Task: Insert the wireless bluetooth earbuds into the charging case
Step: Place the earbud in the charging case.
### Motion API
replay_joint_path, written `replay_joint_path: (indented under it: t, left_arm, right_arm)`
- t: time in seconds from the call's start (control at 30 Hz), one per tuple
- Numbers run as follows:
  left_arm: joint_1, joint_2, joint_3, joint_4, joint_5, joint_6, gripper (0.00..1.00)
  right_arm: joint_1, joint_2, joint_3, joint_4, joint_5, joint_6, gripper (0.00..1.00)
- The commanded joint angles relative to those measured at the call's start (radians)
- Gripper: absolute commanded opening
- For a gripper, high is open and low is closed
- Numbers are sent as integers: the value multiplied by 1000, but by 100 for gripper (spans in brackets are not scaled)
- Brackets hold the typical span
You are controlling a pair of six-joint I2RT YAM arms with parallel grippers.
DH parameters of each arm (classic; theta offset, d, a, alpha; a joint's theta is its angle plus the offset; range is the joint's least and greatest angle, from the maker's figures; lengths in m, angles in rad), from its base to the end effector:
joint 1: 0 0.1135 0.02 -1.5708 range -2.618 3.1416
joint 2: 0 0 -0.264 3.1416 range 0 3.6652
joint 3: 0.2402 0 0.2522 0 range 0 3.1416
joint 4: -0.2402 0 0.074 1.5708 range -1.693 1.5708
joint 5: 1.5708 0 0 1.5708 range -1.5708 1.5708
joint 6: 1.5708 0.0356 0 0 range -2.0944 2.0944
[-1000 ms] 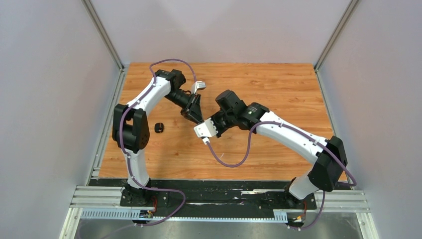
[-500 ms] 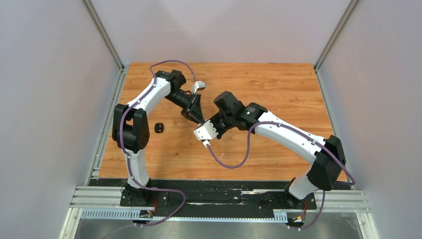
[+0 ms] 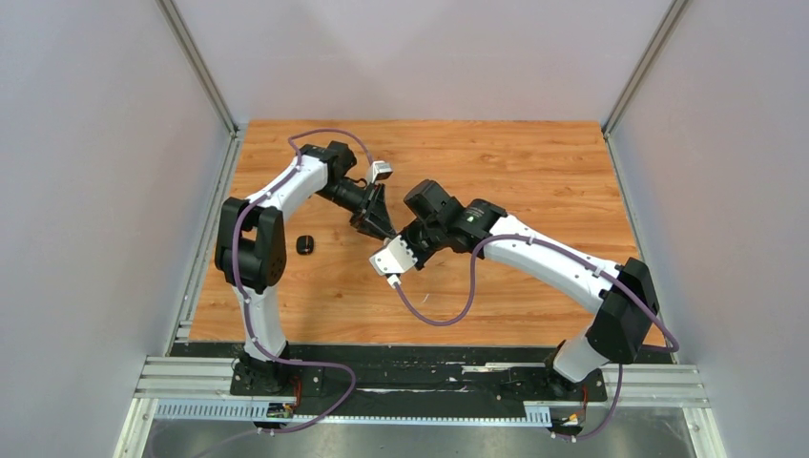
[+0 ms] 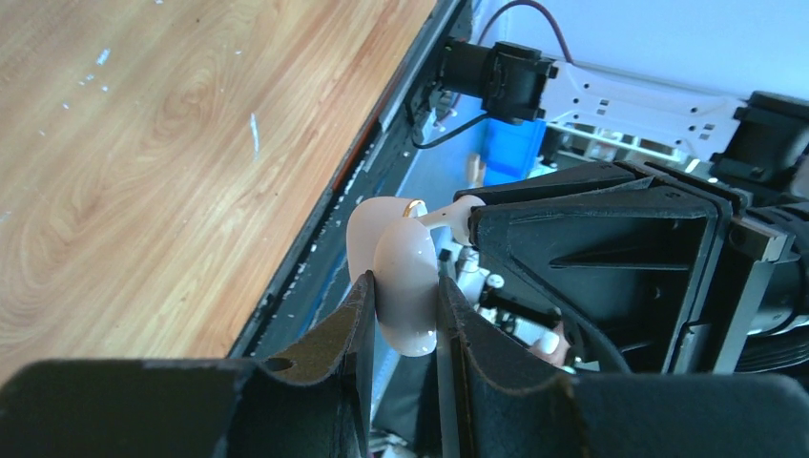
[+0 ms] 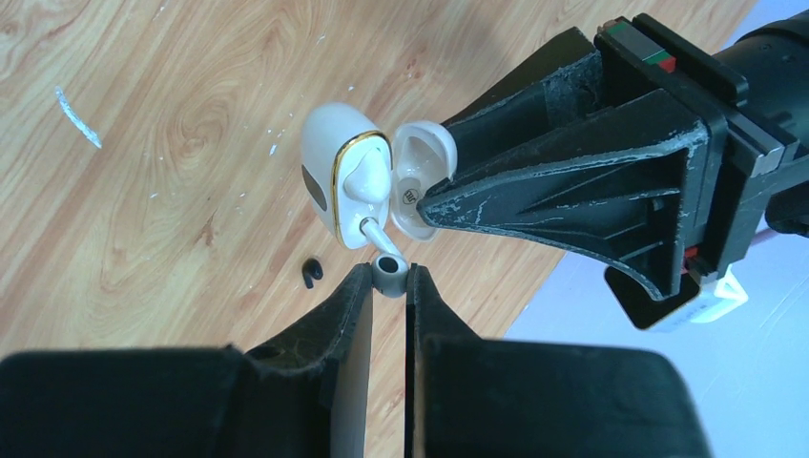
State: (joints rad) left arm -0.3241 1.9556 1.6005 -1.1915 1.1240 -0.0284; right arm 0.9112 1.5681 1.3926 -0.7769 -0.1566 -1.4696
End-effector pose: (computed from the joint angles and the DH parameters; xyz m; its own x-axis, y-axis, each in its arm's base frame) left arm 0.3422 -0.1488 0.2399 -0.9518 0.3068 0.0014 0.1313 0.4115 -0.9019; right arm 0.2004 0.2675 0.3049 0.7812 -0.5962 -0.1850 -0.5812 -0.5867 -0.5639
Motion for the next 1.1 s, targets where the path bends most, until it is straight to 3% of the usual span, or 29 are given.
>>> replay_joint_path:
  t: [0.0, 0.53, 0.63, 0.93, 1.07]
  left_arm:
    - [-10, -48, -32, 85, 195, -166, 0]
    - [-10, -36, -115, 245, 316, -349, 0]
    - [-10, -34, -106, 211, 299, -297, 0]
    - [-10, -37, -18, 52, 211, -75, 0]
    - [-10, -38, -8, 24, 185, -24, 0]
  right_arm:
    - [22, 16, 37, 22, 38, -37, 4]
    - [50, 18, 45, 9, 86, -59, 8]
    - [54, 20, 51, 8, 74, -40, 8]
    - [40, 53, 114, 8, 131, 147, 32]
    - [3, 65, 191, -49, 61, 228, 42]
